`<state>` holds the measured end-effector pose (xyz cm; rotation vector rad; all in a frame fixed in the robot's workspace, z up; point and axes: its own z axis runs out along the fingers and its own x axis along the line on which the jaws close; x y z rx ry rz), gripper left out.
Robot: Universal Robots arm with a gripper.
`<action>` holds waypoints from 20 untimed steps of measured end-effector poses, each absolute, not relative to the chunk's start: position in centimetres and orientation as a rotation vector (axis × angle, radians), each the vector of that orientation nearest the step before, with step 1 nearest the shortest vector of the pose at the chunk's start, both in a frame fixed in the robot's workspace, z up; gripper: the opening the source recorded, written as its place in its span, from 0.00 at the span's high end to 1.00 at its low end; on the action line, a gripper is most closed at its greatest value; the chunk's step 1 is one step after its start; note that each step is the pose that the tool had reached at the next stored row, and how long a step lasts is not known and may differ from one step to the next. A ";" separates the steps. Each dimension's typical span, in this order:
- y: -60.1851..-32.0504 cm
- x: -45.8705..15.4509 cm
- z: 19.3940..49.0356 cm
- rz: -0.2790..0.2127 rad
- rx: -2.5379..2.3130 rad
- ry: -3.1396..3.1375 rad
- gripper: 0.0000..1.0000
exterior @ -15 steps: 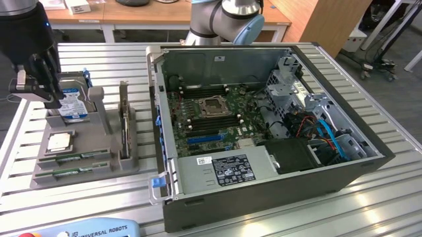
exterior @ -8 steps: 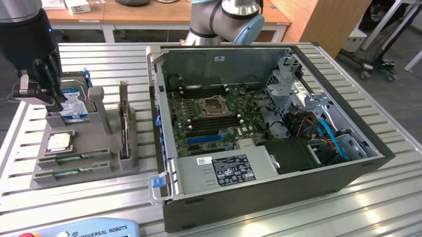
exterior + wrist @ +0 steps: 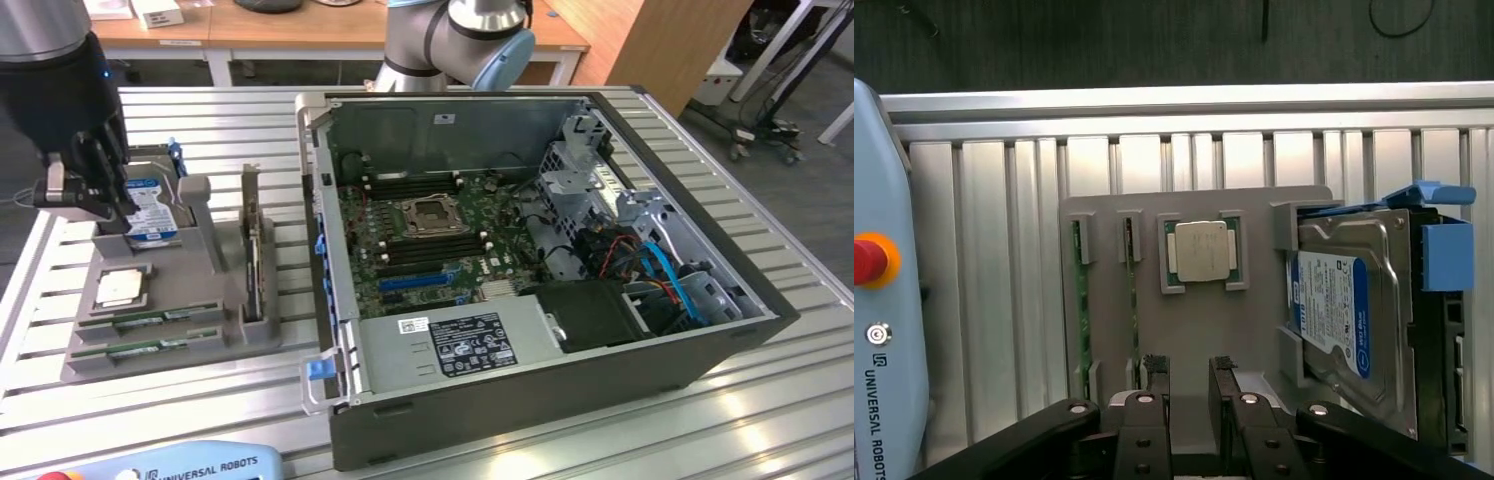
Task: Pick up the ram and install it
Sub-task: 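Pick up the ram and move it above insertion slot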
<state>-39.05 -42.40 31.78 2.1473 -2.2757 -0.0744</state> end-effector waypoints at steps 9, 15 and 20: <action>-43.3 -39.0 31.8 -0.074 2.148 -2.276 0.70; -44.5 -39.1 31.8 -0.074 2.148 -2.275 0.70; -45.3 -39.1 31.8 -0.074 2.149 -2.274 0.70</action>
